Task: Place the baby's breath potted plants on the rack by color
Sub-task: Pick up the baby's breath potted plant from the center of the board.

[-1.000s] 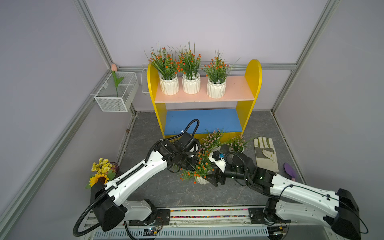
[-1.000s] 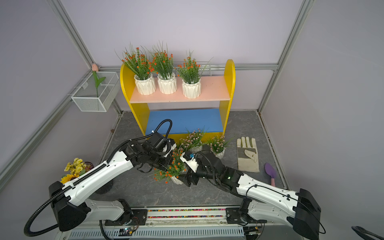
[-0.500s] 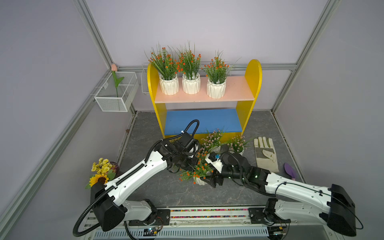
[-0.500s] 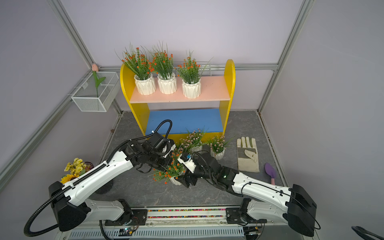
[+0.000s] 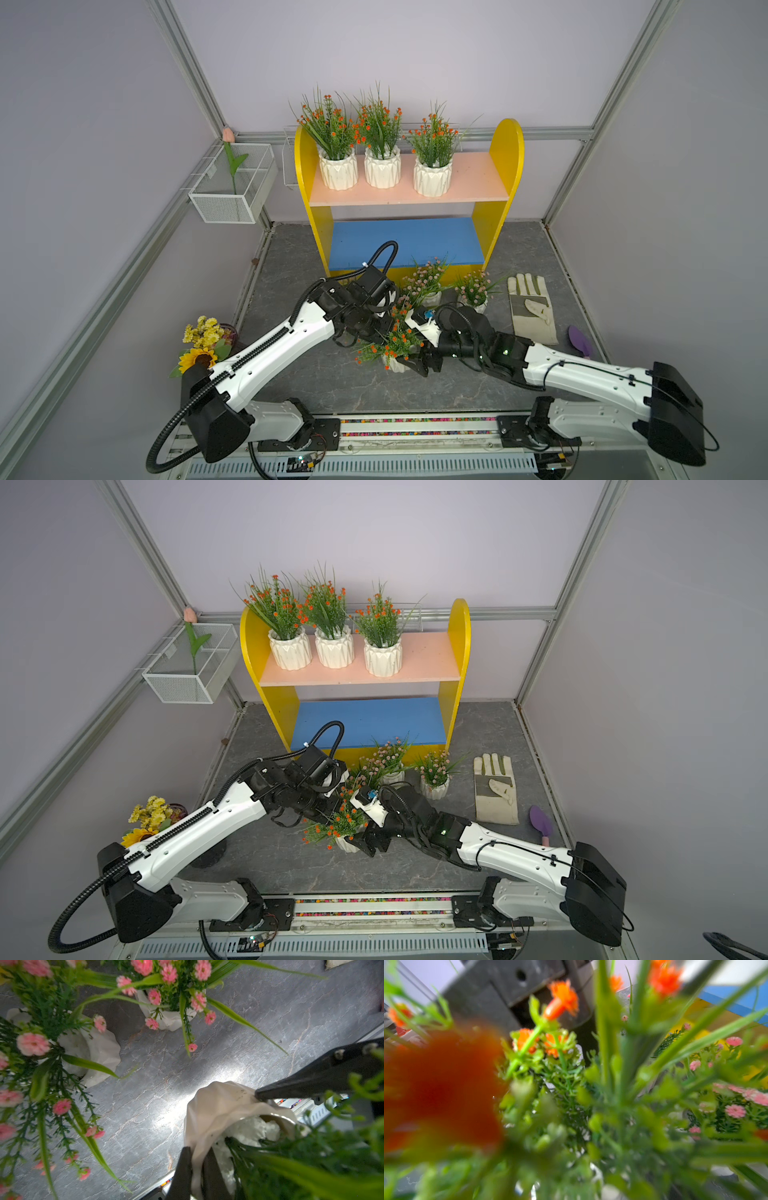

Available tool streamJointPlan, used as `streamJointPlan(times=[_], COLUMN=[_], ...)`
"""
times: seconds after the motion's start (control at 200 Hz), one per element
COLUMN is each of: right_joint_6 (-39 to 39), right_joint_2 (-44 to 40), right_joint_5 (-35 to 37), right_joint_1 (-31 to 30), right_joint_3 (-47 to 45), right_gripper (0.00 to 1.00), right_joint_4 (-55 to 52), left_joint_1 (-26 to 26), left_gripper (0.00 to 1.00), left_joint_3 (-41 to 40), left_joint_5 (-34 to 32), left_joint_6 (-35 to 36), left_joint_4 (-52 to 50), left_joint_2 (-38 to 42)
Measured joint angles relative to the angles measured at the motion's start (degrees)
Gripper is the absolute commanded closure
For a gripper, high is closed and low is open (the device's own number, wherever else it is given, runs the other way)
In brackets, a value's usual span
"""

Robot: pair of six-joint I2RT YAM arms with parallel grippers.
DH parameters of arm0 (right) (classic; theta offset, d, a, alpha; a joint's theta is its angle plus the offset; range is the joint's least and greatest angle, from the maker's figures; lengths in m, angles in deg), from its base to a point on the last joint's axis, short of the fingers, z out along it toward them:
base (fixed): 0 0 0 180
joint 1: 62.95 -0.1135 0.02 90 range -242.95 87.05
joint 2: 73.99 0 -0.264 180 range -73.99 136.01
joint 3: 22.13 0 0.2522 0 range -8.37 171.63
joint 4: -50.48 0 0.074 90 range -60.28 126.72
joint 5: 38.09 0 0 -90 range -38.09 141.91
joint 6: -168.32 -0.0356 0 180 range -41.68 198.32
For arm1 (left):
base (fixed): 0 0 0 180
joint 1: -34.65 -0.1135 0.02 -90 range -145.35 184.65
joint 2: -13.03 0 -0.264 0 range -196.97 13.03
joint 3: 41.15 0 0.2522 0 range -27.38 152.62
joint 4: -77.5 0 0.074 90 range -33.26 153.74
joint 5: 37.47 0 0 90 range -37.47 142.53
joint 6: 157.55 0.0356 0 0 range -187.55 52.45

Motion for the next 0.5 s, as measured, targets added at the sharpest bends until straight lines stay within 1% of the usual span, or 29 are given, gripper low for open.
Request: streamJointPlan(times=[0.5], right_joint_6=[-2.58], right_joint_2=[1.70], right_joint_5=[5.64], right_joint_1=[-2.97], right_joint_3=[-0.55], right_gripper=[0.12], right_joint_4=[3.76], left_joint_1=[-0.11], left_gripper=[1.00], left_joint_3=[-0.17], left_joint_5=[-1.42], left_joint_6=[-0.02], left_joint_4=[-0.81], left_joint_2=[0.00])
